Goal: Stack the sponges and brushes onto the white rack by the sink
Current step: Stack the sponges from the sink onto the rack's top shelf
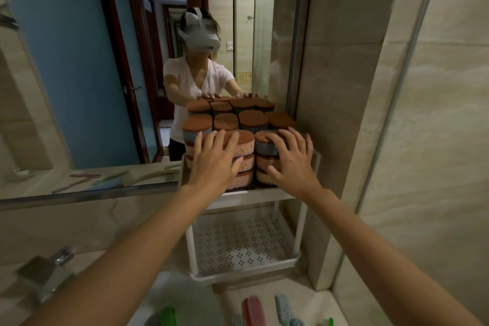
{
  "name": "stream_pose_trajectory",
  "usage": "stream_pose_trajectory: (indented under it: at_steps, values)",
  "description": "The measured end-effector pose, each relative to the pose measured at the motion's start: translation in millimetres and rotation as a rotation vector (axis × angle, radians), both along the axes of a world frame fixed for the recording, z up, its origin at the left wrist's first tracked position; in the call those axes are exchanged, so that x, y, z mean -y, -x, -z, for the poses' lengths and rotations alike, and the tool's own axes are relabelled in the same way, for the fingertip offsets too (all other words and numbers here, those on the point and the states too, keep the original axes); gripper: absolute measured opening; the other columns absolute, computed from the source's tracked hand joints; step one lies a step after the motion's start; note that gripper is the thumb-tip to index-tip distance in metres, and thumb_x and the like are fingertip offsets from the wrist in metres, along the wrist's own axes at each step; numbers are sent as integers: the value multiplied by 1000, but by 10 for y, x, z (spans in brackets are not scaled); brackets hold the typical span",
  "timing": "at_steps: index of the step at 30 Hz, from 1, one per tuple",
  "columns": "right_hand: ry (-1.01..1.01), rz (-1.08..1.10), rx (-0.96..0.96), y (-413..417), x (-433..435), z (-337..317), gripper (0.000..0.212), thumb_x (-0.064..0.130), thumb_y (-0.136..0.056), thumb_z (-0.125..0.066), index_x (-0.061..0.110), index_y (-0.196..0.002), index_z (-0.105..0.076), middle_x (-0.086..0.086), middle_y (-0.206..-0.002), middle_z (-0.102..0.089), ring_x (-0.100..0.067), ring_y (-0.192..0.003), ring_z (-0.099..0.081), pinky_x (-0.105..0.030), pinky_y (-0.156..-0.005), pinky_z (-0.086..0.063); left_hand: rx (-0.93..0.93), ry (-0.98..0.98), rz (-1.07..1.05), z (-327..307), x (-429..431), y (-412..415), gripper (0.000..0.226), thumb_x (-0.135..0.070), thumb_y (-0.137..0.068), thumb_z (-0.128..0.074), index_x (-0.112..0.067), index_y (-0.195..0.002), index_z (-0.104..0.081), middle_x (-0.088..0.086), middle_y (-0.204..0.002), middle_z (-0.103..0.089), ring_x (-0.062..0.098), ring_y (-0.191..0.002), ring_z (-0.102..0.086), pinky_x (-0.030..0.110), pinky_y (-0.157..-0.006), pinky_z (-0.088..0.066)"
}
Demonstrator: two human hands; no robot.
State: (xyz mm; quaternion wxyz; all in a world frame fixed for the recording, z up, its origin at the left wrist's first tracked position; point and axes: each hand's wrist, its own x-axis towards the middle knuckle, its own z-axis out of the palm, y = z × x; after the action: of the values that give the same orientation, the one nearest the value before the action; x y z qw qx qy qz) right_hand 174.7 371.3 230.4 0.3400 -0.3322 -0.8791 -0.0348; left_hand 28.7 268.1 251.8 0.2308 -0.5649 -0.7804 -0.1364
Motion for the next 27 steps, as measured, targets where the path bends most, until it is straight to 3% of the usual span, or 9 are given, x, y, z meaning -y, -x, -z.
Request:
stream_pose_trajectory:
  at_steps: [4, 12, 15, 18, 22, 27]
  values:
    - [61, -58, 17, 5, -78, -47, 71, 38, -71, -43, 21, -139, -34, -8, -147, -27, -27, -143, -6, -43, -114, 14, -23, 23, 37, -7, -9, 111, 66, -47, -93, -41, -22, -149, -15, 7, -154, -23, 25, -143, -18, 41, -119, -4]
    - [25, -12, 25, 4, -43, -56, 75, 47, -69, -32, 23, -140, -33, -8, -149, -29, -26, -145, -5, -42, -112, 15, -17, 33, 79, -21, -5, 128, 67, -48, -94, -39, -22, -149, -13, 6, -155, -21, 24, -144, -16, 41, -119, 1]
    - [41, 29, 22, 21, 16, -93, 71, 42, -71, -37, 26, -140, -33, -7, -152, -25, -24, -147, -2, -44, -114, 14, 59, -32, 156, -69, 9, 144, 65, -47, -93, -40, -21, -148, -19, 5, -153, -26, 23, -144, -17, 42, -119, 1]
    - [37, 42, -22, 52, 72, -113, 68, 45, -72, -36, 29, -139, -35, -5, -154, -23, -22, -147, 0, -45, -115, 13, 296, -254, 192, -70, 20, 210, 57, -42, -95, -36, -16, -145, -29, 6, -150, -32, 23, -142, -22, 43, -119, -4]
    - [32, 46, -16, 110, 150, -157, 77, 54, -66, -21, 32, -139, -35, -4, -155, -20, -22, -147, 2, -45, -115, 14, 869, -501, 29, -76, 64, 419, 52, -36, -99, -31, -15, -146, -24, 10, -153, -24, 27, -141, -24, 45, -116, -24]
    - [38, 69, 26, 277, 175, -208, 77, 62, -71, -12, 37, -142, -30, -4, -155, -22, -21, -146, -3, -44, -115, 12, 1264, -398, 17, 5, -27, 732, 64, -51, -98, -13, -17, -151, -7, 7, -159, -10, 25, -147, -13, 42, -117, -15]
